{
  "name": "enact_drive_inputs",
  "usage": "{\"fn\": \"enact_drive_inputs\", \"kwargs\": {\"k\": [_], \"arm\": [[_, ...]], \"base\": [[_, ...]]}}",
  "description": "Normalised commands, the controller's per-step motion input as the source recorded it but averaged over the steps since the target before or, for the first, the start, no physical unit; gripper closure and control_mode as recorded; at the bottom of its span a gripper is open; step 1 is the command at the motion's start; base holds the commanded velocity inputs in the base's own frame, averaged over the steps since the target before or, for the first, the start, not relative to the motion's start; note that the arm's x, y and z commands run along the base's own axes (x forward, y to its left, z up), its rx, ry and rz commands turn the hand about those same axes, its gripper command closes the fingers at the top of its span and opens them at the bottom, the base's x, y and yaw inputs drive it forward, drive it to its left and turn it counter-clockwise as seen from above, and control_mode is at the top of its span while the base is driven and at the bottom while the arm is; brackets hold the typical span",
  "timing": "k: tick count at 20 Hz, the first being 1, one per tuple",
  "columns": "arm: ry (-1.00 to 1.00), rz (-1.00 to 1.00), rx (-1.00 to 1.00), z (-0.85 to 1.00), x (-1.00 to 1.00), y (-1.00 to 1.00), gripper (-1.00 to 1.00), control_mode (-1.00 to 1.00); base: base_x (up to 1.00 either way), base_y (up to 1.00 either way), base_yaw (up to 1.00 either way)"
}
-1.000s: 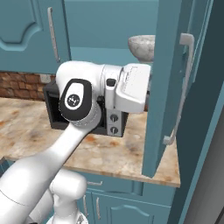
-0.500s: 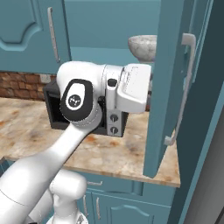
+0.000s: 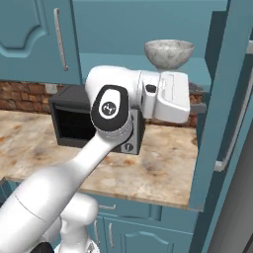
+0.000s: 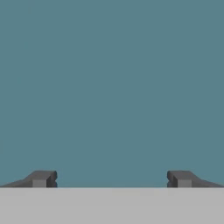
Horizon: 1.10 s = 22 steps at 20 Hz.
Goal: Move the bowls from the cabinet to the plates on the dining table.
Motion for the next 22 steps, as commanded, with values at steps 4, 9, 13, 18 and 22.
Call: {"fn": "enact_drive_inputs", "kwargs": {"k": [4,9,13,18,22], "arm": [[0.05,0.04,0.06,0.00,0.21,-0.32,-1.00,-1.00],[0.03,0.05,0.08,0.00,0.23,-0.36,-1.00,-1.00],[0.04,0.04,0.08,0.00,0.23,-0.34,-1.00,-1.00],[0.05,0.05,0.07,0.00,0.14,-0.23,-1.00,-1.00],[0.01,0.07,0.03,0.00,-0.06,-0.07,-1.00,-1.00]], "base": [[0.00,0.00,0.00],[0.00,0.00,0.00],[0.00,0.00,0.00],[0.00,0.00,0.00],[0.00,0.00,0.00]]}}
